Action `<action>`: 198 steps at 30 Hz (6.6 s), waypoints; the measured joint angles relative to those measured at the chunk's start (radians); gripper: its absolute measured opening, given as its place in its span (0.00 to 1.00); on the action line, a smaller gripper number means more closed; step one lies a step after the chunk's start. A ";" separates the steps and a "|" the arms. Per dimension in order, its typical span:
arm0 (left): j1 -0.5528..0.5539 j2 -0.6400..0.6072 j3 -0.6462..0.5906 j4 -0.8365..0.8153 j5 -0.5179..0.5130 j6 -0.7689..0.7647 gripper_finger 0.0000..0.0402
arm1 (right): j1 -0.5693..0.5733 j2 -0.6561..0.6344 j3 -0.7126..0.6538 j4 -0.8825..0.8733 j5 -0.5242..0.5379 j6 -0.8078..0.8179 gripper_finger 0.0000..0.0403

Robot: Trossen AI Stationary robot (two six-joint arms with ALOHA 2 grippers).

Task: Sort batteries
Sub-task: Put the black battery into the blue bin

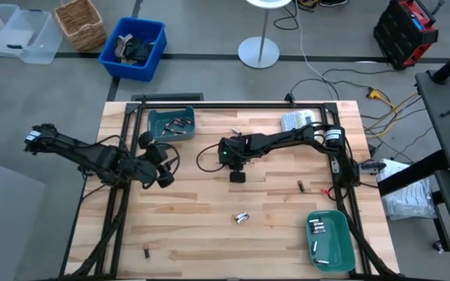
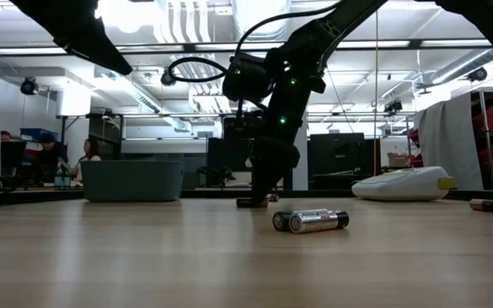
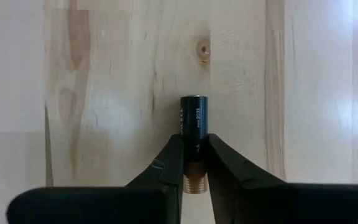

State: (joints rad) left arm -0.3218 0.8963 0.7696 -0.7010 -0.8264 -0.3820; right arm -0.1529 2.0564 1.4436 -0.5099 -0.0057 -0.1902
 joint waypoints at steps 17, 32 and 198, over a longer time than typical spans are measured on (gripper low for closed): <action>0.000 0.212 -0.008 0.243 0.267 0.310 0.44 | 0.154 -0.237 0.000 0.391 0.005 -0.041 0.09; 0.007 0.248 0.005 0.397 0.257 0.418 0.44 | 0.179 -0.235 0.004 0.418 0.066 -0.080 0.09; 1.121 0.610 0.247 -0.164 0.786 0.562 0.07 | 0.179 -0.557 -0.144 -0.303 0.286 0.284 0.35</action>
State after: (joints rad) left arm 0.7994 1.5059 1.0170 -0.8651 -0.0401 0.1797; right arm 0.0257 1.4990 1.2995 -0.8130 0.2806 0.0937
